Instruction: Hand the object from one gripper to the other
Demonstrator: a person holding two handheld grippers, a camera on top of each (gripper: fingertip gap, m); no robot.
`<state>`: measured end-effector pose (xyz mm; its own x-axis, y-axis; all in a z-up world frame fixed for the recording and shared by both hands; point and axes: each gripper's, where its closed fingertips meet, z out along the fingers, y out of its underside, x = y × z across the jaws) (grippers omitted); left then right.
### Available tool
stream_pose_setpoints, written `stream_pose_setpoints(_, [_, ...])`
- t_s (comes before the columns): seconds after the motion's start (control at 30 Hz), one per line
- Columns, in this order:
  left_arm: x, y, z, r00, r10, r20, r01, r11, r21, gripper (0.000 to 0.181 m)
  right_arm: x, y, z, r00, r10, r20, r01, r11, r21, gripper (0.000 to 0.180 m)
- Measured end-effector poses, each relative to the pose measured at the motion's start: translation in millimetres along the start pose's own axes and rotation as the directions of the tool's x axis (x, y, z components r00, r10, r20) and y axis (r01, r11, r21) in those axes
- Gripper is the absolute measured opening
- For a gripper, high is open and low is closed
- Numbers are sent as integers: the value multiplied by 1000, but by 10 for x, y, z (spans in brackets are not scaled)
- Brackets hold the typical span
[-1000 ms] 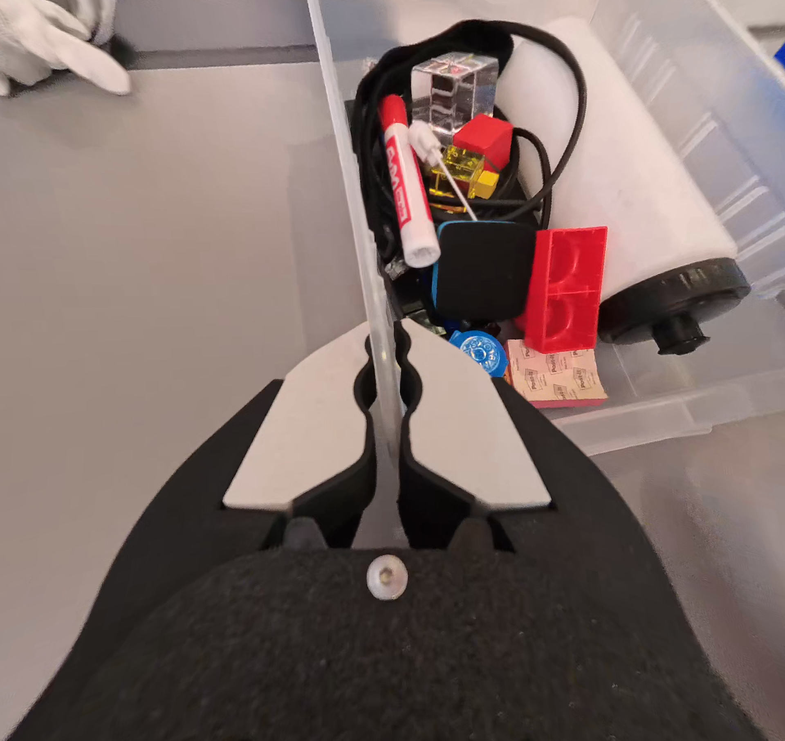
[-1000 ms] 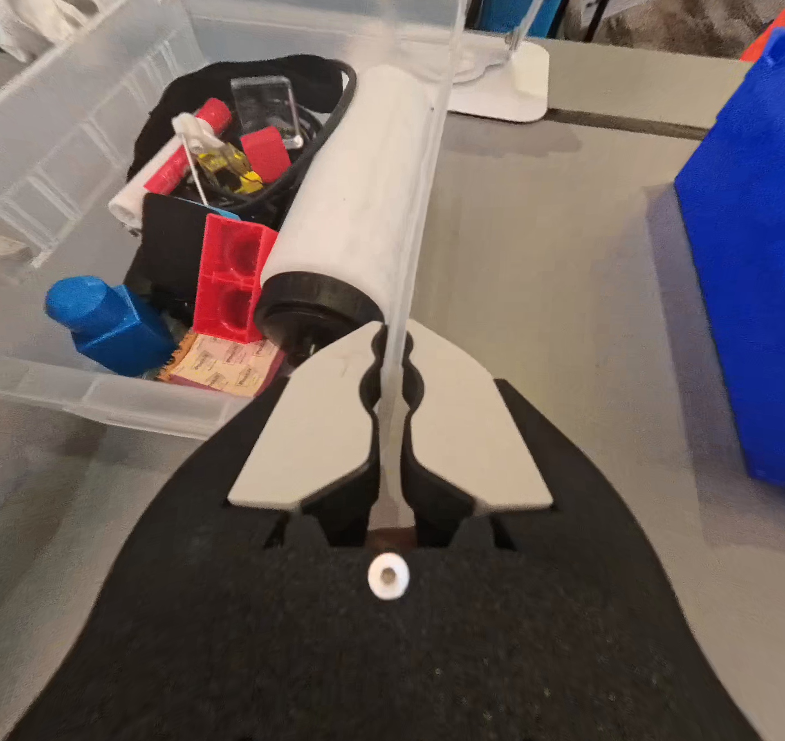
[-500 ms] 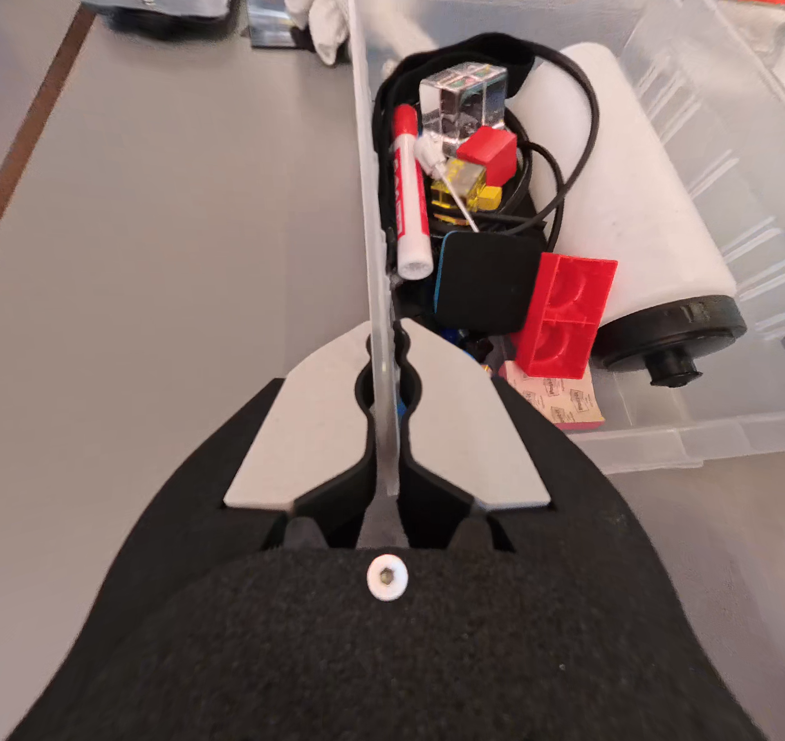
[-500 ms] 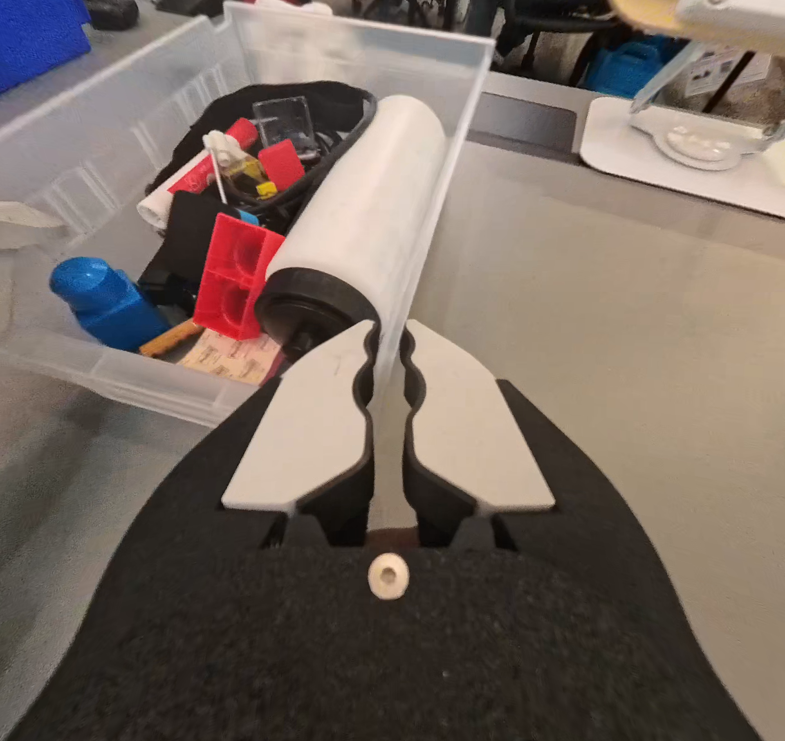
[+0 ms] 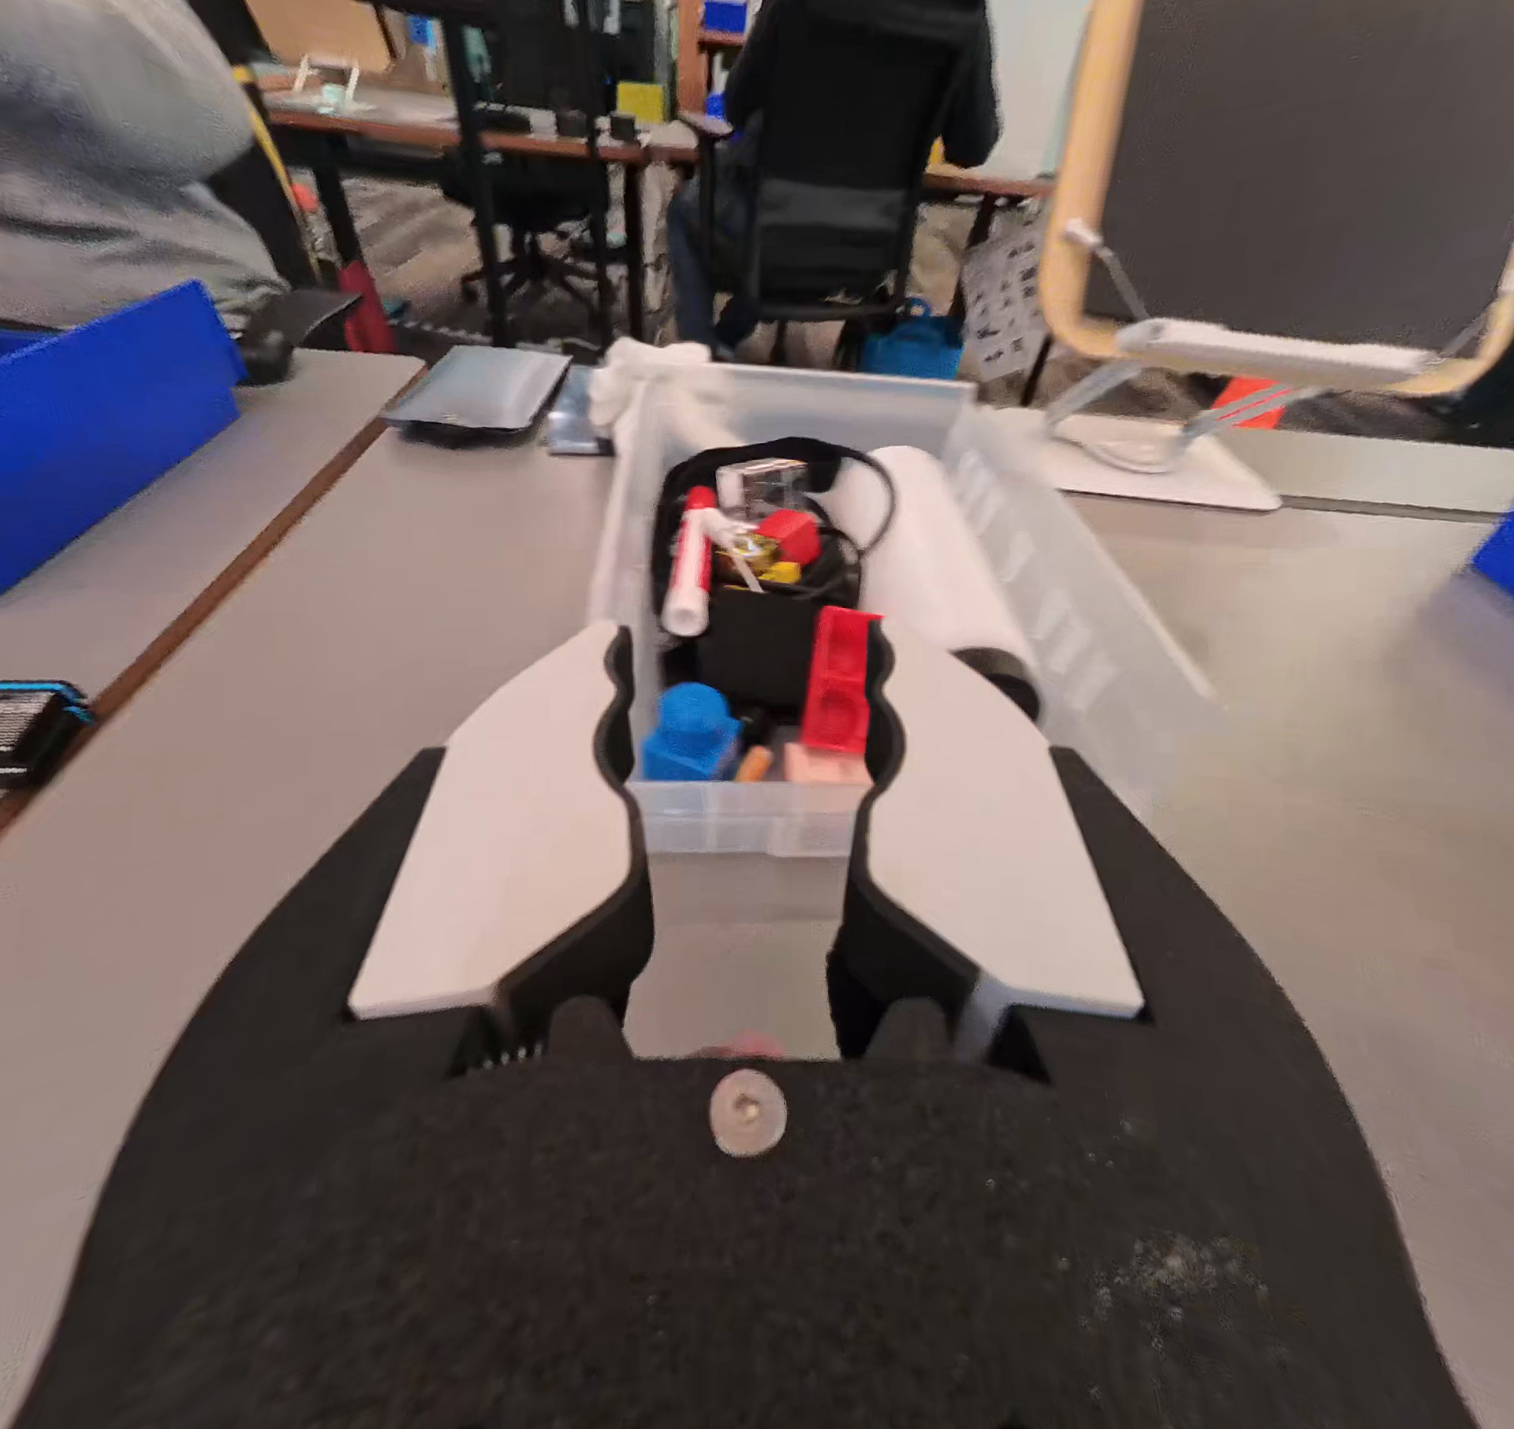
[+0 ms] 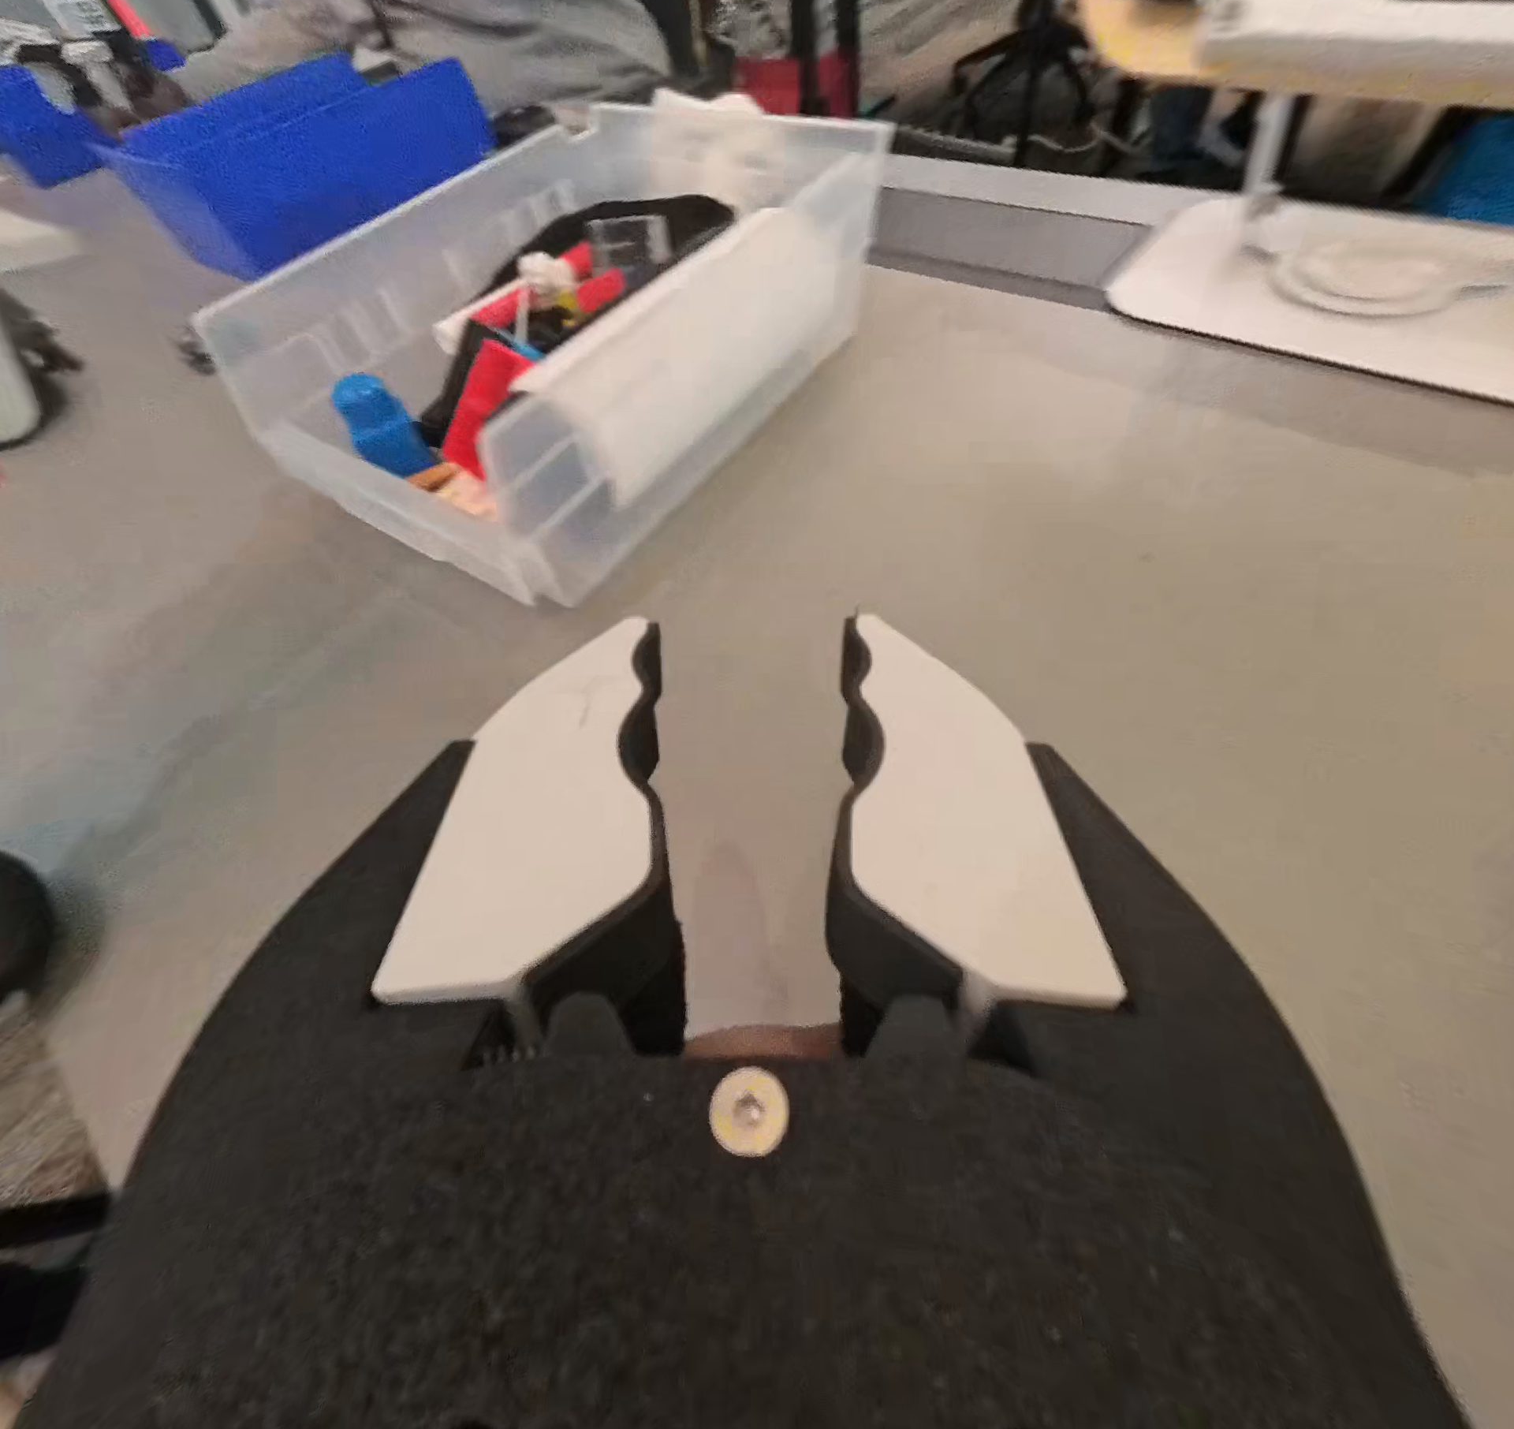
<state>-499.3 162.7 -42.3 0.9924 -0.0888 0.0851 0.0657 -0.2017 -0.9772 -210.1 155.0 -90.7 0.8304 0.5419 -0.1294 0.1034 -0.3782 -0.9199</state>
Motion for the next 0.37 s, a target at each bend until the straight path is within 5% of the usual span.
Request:
stream_pose_setpoints(0.2, [857, 340, -20, 992, 30, -119, -38, 997, -65, 49, 1626, 355, -1145, 922, 89, -378, -71, 996, 61, 43])
stream_pose_setpoints(0.37, [1222, 608, 48, 975, -1, -224, -36, 986, -165, 55, 2146, 731, -1779, 886, 225, -406, -181, 973, 144, 43])
